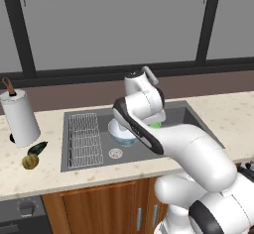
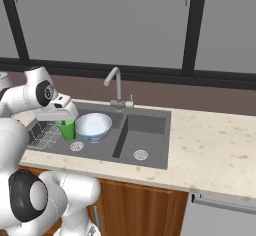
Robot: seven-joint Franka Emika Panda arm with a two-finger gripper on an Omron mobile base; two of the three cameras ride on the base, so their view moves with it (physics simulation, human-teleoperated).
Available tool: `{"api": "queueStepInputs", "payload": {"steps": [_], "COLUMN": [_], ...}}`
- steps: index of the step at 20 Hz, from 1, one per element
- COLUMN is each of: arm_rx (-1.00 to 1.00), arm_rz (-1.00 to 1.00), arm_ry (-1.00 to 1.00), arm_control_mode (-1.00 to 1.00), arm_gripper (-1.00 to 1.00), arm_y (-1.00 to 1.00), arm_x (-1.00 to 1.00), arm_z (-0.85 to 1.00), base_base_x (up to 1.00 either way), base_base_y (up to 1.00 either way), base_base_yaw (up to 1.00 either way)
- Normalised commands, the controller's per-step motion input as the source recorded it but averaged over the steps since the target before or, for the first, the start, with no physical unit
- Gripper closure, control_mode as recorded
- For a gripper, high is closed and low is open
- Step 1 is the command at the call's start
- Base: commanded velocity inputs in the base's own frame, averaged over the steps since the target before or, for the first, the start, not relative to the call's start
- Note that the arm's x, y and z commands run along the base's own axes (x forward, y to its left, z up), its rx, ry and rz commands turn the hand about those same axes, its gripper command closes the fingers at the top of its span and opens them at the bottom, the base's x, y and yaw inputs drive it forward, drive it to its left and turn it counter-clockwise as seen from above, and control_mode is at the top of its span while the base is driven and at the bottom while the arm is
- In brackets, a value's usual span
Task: Remove the squash and eggplant from the sink. Then move the bowl and cup from the counter to the sink for washing.
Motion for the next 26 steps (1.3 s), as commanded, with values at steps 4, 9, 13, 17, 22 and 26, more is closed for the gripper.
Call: {"api": "queueStepInputs", "payload": {"steps": [4,9,13,17,22,26], "arm_rx": [0.00,0.01,0.00,0.02,0.05,0.07], "arm_rz": [0.00,0.00,0.00,0.00,0.00,0.00], "arm_ry": [-0.02,-0.01,-0.02,0.00,0.00,0.00], "arm_control_mode": [-1.00,-1.00,-1.00,-1.00,-1.00,-1.00], "arm_gripper": [1.00,1.00,1.00,1.00,1.00,1.00], "arm_y": [0.00,0.00,0.00,0.00,0.00,0.00], "arm_x": [0.15,0.15,0.17,0.20,0.19,0.17], "arm_z": [-0.09,-0.10,-0.11,-0.14,-0.16,-0.16], "base_base_x": [0.00,0.00,0.00,0.00,0.00,0.00], "base_base_y": [0.00,0.00,0.00,0.00,0.00,0.00], "base_base_yaw": [0.00,0.00,0.00,0.00,0.00,0.00]}}
